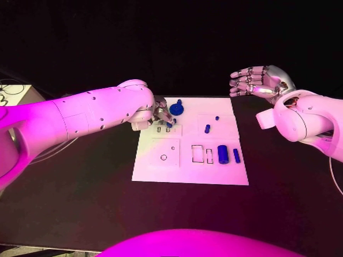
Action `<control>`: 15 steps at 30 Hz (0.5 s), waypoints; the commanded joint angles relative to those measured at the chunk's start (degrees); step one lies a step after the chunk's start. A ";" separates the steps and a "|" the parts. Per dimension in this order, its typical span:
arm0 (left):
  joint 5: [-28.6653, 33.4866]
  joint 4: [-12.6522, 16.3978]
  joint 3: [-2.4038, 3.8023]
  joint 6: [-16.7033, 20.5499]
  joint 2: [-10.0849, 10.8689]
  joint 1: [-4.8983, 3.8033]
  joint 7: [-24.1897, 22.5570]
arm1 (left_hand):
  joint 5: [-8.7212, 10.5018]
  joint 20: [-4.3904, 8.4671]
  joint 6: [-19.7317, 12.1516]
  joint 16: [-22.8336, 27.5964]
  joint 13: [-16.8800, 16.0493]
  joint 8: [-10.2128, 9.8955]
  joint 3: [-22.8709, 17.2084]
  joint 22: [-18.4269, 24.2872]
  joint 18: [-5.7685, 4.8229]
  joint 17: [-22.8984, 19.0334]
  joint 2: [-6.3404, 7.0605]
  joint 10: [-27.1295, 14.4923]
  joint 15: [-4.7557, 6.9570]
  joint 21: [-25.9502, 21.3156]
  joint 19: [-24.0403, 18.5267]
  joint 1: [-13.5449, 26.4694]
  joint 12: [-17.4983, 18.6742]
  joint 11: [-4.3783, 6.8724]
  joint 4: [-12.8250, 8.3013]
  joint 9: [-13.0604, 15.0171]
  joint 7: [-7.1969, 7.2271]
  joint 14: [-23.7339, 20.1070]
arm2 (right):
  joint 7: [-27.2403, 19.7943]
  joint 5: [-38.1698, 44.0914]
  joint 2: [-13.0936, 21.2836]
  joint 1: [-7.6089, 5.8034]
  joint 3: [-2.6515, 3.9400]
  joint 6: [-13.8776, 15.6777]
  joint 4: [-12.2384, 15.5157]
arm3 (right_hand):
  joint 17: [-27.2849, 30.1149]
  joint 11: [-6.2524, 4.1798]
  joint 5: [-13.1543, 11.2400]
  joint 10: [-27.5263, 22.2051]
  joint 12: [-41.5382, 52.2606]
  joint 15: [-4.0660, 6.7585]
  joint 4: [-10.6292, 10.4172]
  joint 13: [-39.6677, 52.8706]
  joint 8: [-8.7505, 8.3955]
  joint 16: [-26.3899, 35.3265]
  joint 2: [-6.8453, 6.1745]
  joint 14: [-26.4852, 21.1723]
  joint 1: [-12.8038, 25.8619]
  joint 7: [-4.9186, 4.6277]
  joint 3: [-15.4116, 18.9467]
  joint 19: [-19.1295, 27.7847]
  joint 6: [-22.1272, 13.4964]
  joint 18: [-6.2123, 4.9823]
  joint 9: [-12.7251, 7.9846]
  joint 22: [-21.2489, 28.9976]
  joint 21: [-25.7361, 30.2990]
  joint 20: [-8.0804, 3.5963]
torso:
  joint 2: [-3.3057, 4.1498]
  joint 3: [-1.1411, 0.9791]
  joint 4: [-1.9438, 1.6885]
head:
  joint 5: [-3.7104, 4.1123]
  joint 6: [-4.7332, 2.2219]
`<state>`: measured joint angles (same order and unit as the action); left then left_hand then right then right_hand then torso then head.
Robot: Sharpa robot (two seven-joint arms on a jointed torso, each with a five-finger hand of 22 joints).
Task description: Assemble the parts on the task board
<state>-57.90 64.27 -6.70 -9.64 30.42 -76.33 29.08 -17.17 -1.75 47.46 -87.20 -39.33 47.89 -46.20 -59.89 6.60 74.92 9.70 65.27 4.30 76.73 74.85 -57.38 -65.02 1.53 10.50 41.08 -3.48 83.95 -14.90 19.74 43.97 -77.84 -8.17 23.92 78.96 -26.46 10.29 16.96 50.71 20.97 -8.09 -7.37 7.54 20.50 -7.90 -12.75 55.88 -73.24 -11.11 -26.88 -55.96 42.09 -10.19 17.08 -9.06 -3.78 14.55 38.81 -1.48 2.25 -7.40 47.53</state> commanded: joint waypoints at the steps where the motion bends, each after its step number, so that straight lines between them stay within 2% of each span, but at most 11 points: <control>1: -2.24 0.00 -0.16 1.18 -0.13 0.06 0.16 | -0.12 0.04 1.55 -0.26 -0.20 1.60 -10.62 -0.15 -0.80 10.67 -0.32 0.44 0.52 0.26 0.56 0.27 -0.29 0.19 -10.07 13.07 1.33 4.55 | -0.02 -0.02 -0.01 0.00 0.02 -1.00 -0.08 | 0.05 0.41 0.14 0.16 -0.39 -0.20 -0.06 -0.05 -0.32 0.21 0.44 -0.01 0.21 -2.92 0.36 0.54 0.17 -0.36 -0.08 0.05 0.18 -0.04 | -0.03 -0.01 -0.03 | 0.01 0.15; 8: -3.76 0.41 -0.34 1.69 0.13 0.31 0.50 | -0.07 0.10 1.49 -0.20 -0.14 1.82 -10.80 -0.30 -0.83 10.57 -0.41 0.47 0.57 0.33 0.66 0.45 -0.29 0.23 -10.05 13.29 1.37 4.52 | 0.02 -0.01 0.01 0.03 -0.01 -1.22 -0.14 | 0.14 0.42 0.13 0.16 -0.41 -0.22 -0.10 -0.15 -0.33 0.28 0.47 -0.02 0.26 -2.93 0.40 0.59 0.18 -0.36 -0.09 0.17 0.17 -0.01 | -0.02 0.00 -0.02 | -0.09 0.38; 15: -4.42 0.86 -0.39 2.40 0.26 0.93 0.61 | -0.05 0.13 1.45 -0.15 -0.06 1.95 -10.89 -0.18 -0.81 10.49 -0.46 0.45 0.59 0.28 0.62 0.59 -0.27 0.25 -10.02 13.42 1.39 4.49 | 0.04 -0.01 0.07 0.05 -0.03 -1.30 -0.17 | 0.20 0.43 0.13 0.16 -0.42 -0.23 -0.14 -0.21 -0.34 0.32 0.49 -0.03 0.31 -2.93 0.43 0.62 0.18 -0.36 -0.10 0.24 0.16 0.00 | 0.00 0.01 -0.04 | -0.15 0.44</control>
<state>-60.93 64.94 -7.08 -8.03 30.70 -75.49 29.56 -17.16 -1.54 47.45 -87.20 -39.42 49.23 -46.51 -60.14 6.61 74.92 9.82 65.47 4.51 76.73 75.06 -56.71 -65.02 1.72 10.81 41.08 -3.46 84.16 -14.76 19.75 44.01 -77.80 -8.22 23.41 78.84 -26.30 10.29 16.96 50.71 20.77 -8.09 -7.52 7.43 20.50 -7.91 -12.54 55.88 -73.02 -11.11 -26.73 -55.54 42.09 -10.19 17.03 -8.87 -3.78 14.55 38.79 -1.47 2.21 -7.55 47.96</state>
